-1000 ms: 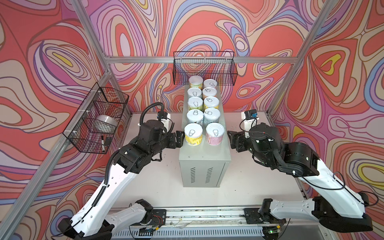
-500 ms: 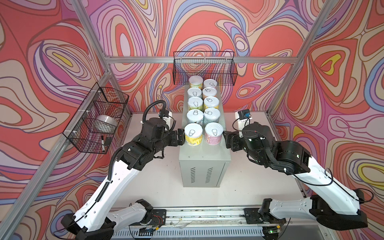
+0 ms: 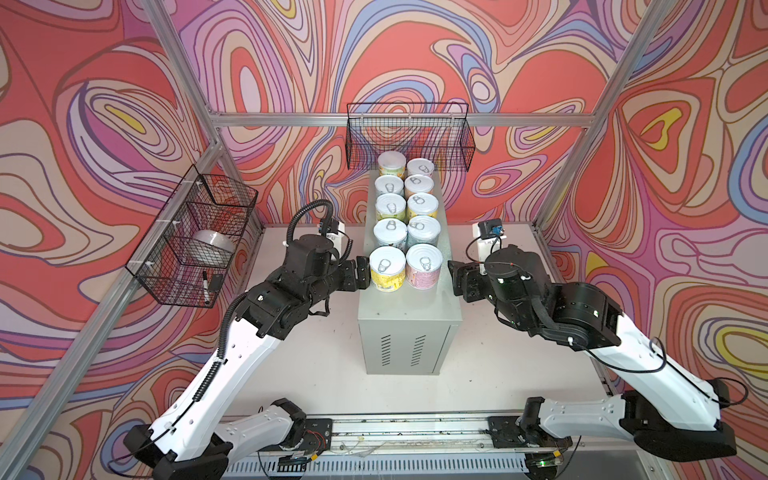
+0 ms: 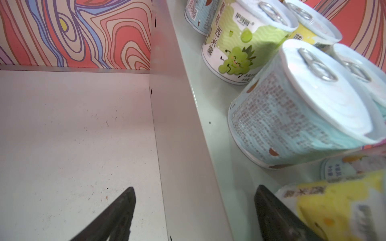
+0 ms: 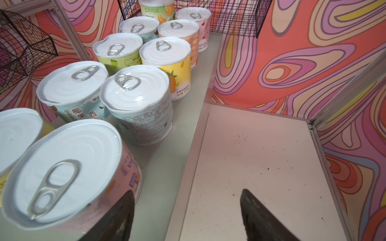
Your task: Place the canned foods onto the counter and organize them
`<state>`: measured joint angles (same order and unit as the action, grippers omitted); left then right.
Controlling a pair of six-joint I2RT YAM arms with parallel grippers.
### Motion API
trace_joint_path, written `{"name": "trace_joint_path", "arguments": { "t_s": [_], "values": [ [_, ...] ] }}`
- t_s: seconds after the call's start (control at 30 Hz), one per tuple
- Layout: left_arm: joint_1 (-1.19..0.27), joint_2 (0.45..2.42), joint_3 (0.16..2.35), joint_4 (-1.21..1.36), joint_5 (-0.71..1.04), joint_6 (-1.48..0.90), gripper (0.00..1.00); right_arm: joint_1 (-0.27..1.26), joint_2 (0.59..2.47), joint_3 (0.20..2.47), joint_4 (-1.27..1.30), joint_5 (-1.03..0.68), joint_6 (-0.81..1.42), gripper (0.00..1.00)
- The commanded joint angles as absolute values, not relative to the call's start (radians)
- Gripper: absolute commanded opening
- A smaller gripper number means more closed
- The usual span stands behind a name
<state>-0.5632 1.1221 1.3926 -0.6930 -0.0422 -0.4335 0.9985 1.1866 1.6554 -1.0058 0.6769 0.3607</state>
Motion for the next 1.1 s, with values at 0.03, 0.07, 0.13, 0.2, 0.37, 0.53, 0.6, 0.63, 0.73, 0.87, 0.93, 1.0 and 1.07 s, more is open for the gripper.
{"name": "trace_joint_path", "arguments": {
  "t_s": [0.03,0.07,0.13,0.2,0.37,0.53,0.6,0.63,0.73,0.87,0.93,1.0,1.07],
  "values": [
    [-0.573,1.154,1.366,-0.715,-0.040,-0.448,0.89,1.003,1.130,1.629,-1.015,0.748,0.378,0.82],
    [-0.573,1.158,1.369,-0.717,-0.043,-0.448,0.89,1.002,1.123,1.623,-1.015,0.752,0.380,0.82],
    [-0.573,1.159,1.379,-0.731,-0.065,-0.443,0.89,1.002,1.113,1.617,-1.016,0.756,0.384,0.82],
    [-0.572,1.150,1.382,-0.743,-0.093,-0.434,0.90,1.003,1.105,1.608,-1.016,0.763,0.388,0.82],
    [-0.573,1.113,1.387,-0.788,-0.218,-0.401,0.96,1.003,1.103,1.581,-1.011,0.791,0.387,0.83],
    [-0.568,1.057,1.370,-0.820,-0.343,-0.382,1.00,0.988,1.094,1.551,-0.988,0.803,0.382,0.83],
    [-0.550,1.033,1.356,-0.823,-0.352,-0.385,1.00,0.957,1.090,1.528,-0.965,0.778,0.374,0.84],
    [-0.531,1.023,1.348,-0.823,-0.342,-0.389,1.00,0.933,1.091,1.516,-0.953,0.755,0.370,0.84],
    [-0.424,0.986,1.310,-0.796,-0.245,-0.416,1.00,0.778,1.094,1.463,-0.901,0.587,0.359,0.85],
    [-0.255,0.954,1.226,-0.719,-0.135,-0.459,1.00,0.544,1.116,1.370,-0.795,0.336,0.349,0.91],
    [-0.190,0.955,1.171,-0.665,-0.110,-0.484,1.00,0.451,1.143,1.322,-0.737,0.243,0.353,0.98],
    [-0.173,0.956,1.098,-0.591,-0.170,-0.502,1.00,0.376,1.166,1.247,-0.643,0.183,0.359,0.98],
    [-0.172,0.954,1.019,-0.511,-0.244,-0.505,1.00,0.336,1.167,1.135,-0.517,0.146,0.365,0.98]
  ]
}}
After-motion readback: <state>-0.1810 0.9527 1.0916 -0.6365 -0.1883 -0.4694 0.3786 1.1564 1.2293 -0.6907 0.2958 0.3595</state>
